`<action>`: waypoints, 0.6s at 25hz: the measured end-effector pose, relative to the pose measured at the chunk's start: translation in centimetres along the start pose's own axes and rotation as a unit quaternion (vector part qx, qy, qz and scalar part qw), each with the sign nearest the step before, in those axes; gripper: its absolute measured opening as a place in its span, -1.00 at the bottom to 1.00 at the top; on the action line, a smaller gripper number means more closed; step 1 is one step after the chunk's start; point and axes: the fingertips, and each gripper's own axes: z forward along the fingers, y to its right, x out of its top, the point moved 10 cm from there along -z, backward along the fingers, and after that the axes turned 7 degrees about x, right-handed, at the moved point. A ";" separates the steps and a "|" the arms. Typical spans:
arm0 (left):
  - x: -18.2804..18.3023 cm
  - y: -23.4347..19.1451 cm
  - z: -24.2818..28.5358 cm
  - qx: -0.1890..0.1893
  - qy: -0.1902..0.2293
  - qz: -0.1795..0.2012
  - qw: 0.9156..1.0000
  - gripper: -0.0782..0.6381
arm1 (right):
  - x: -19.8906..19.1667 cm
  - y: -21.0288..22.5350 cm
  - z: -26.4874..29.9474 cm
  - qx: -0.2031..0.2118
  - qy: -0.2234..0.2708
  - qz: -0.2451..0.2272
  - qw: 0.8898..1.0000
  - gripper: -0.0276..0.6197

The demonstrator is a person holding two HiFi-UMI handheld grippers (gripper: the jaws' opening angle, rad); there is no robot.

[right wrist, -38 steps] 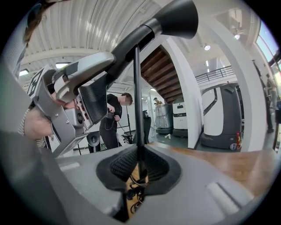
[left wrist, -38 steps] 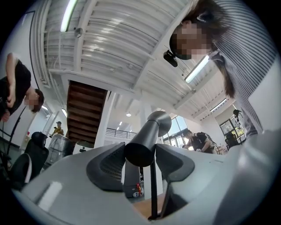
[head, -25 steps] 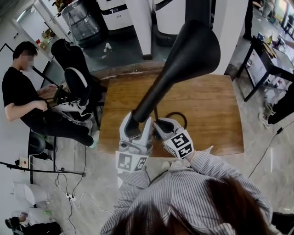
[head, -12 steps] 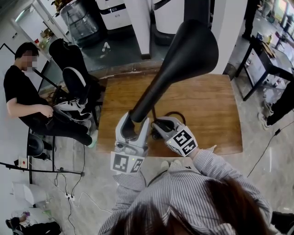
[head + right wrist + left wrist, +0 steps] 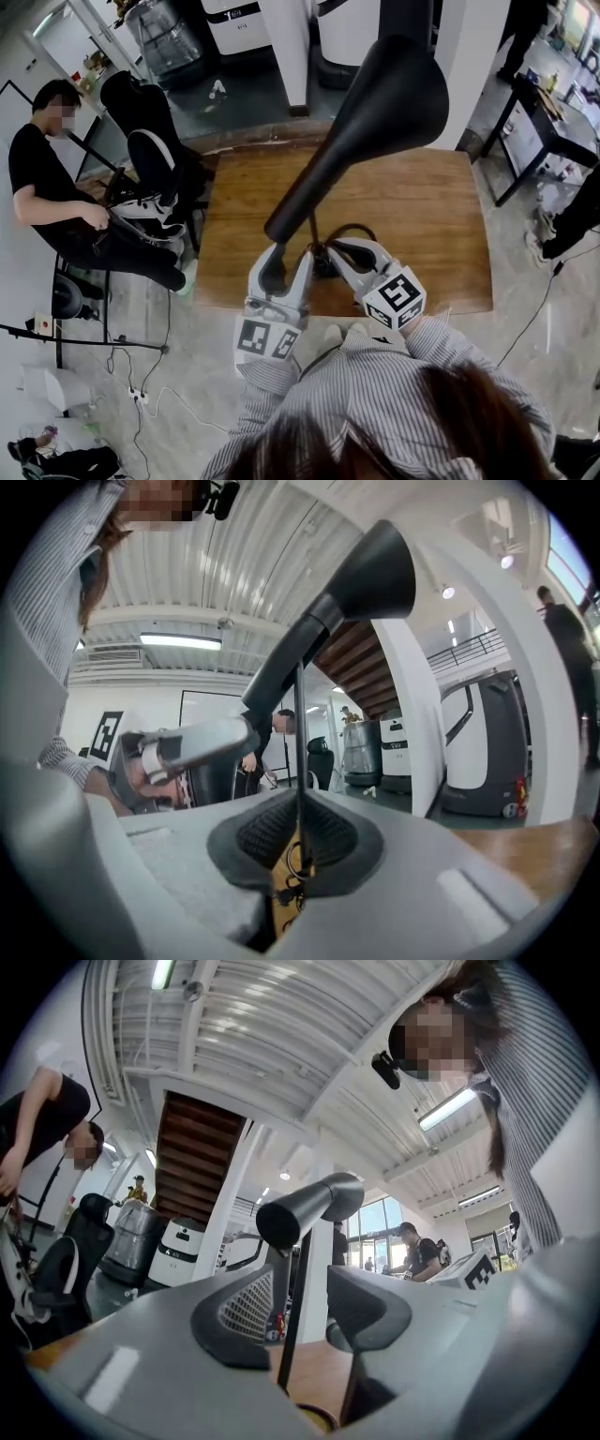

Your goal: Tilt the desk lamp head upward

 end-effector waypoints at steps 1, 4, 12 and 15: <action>-0.5 0.3 0.0 -0.002 -0.011 -0.005 1.000 -0.31 | 0.1 -0.4 -0.4 0.000 0.008 -0.002 1.000 -0.88; -1.7 1.3 -0.1 -0.018 -0.030 -0.024 0.999 -0.51 | 0.0 -1.1 -1.6 -0.004 0.018 0.004 1.000 -0.91; -3.5 3.2 -0.2 -0.044 -0.088 -0.031 0.995 -0.76 | -0.2 -1.6 -2.0 0.005 0.008 0.009 1.000 -0.91; -3.9 3.6 -0.1 -0.039 -0.120 -0.027 0.992 -0.76 | 0.0 -1.7 -2.3 -0.003 0.002 0.009 1.000 -0.91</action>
